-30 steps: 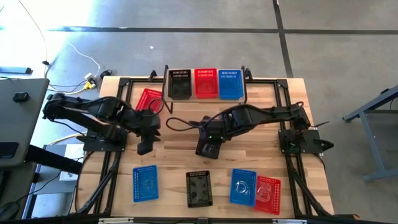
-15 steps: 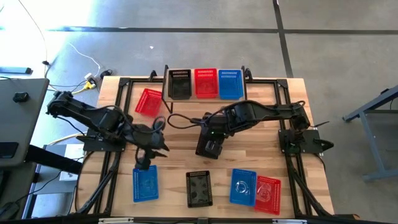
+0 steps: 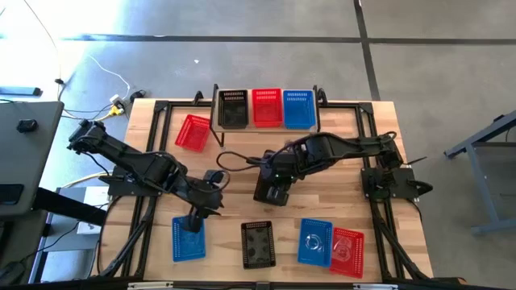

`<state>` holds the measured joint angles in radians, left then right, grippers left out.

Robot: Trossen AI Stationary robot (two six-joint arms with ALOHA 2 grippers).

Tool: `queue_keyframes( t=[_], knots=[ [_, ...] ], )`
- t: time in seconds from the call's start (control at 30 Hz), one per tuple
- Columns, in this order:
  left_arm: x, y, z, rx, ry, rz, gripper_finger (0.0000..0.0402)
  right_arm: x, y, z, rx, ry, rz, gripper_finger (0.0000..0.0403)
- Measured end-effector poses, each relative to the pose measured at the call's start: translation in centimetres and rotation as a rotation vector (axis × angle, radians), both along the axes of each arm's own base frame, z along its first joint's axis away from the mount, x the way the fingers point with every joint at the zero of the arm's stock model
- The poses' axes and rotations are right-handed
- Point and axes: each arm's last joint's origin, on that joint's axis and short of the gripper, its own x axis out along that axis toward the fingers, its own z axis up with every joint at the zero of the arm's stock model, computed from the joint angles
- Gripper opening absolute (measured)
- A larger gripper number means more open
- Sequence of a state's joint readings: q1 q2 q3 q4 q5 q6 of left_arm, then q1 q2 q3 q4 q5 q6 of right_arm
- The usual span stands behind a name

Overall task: Stack baskets on shelf by color
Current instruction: Stack the bottom black bin on top of the black bin on the shelf

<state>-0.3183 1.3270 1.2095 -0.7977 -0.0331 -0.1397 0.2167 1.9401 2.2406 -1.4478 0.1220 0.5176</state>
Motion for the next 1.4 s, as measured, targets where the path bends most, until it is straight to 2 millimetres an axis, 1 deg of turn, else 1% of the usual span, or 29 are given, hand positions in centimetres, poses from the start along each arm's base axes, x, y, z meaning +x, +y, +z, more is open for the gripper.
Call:
queue_keyframes(
  t=[0.1, 0.2, 0.23, 0.37, 0.53, 0.67, 0.87, 1.07, 1.2, 1.33, 1.4],
  knots=[
    [-0.1, 0.1, -0.7, -0.008, 0.075, 0.046, 0.0101, 0.4, 1.2, -0.4, 0.045, -0.026, 0.049, 0.0083],
    [0.0, 0.0, -1.0, -0.018, 0.11, 0.098, 0.0101, 0.8, 2.7, -1.1, 0.072, -0.058, 0.098, 0.0083],
    [-0.3, 0.1, -1.3, -0.013, 0.141, 0.118, 0.0101, 0.9, 3.1, -1.3, 0.077, -0.059, 0.113, 0.0083],
    [-1.0, 0.5, -1.2, -0.02, 0.195, 0.199, 0.0101, 1.2, 5.0, -2.5, 0.086, -0.085, 0.153, 0.0083],
    [-2.2, 1.0, -1.7, 0.018, 0.302, 0.319, 0.0101, 1.4, 7.2, -4.1, 0.101, -0.12, 0.223, 0.0083],
    [-3.0, 1.3, -1.8, 0.03, 0.368, 0.378, 0.0101, 1.4, 8.7, -5.2, 0.1, -0.132, 0.278, 0.0083],
    [-3.6, 1.6, -1.9, 0.076, 0.42, 0.425, 0.0101, 1.3, 10.2, -6.2, 0.04, -0.176, 0.368, 0.0088],
    [-3.7, 1.7, -2.0, 0.09, 0.429, 0.449, 0.0101, 1.3, 11.3, -7.3, 0.034, -0.207, 0.42, 0.0124],
    [-3.7, 1.7, -2.0, 0.083, 0.429, 0.468, 0.0101, 1.0, 12.1, -9.1, 0.035, -0.186, 0.484, 0.0143],
    [-3.8, 1.7, -2.0, 0.078, 0.429, 0.478, 0.0101, 0.5, 12.7, -11.2, 0.04, -0.143, 0.485, 0.0146],
    [-3.7, 1.7, -2.0, 0.077, 0.429, 0.481, 0.0101, 0.4, 13.2, -12.0, 0.066, -0.153, 0.508, 0.0144]
  ],
)
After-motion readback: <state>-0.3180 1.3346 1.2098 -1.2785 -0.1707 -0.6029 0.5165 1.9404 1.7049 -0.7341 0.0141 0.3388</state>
